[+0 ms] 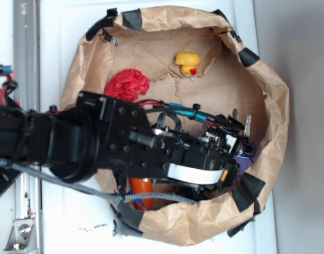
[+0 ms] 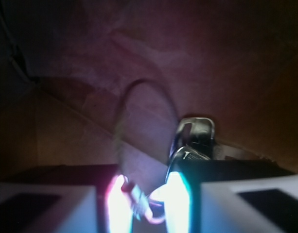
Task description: Grab the silver keys.
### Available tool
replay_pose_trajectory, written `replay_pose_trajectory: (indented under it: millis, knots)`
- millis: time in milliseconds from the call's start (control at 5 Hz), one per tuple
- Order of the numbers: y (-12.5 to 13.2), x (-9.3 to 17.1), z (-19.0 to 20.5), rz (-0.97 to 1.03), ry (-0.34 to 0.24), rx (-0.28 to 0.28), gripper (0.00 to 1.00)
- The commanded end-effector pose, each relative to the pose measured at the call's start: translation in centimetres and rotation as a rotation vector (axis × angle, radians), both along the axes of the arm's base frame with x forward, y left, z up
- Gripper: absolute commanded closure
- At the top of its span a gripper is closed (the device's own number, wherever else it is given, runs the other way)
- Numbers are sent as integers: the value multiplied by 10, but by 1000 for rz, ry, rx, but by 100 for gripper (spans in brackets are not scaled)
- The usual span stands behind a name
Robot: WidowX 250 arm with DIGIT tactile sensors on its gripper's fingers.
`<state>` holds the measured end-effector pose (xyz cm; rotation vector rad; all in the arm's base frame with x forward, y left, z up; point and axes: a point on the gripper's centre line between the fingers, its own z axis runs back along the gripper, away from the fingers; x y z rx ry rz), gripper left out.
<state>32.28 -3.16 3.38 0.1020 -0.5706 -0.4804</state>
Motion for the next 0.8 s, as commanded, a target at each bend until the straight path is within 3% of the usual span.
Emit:
replay_pose_trajectory:
  millis: [0,400,600]
  knots:
    - [0,5,18,1,-32,-18,100]
    - [1,7,18,18,-19,-11,100]
    - [13,4,30,88,69,-24,100]
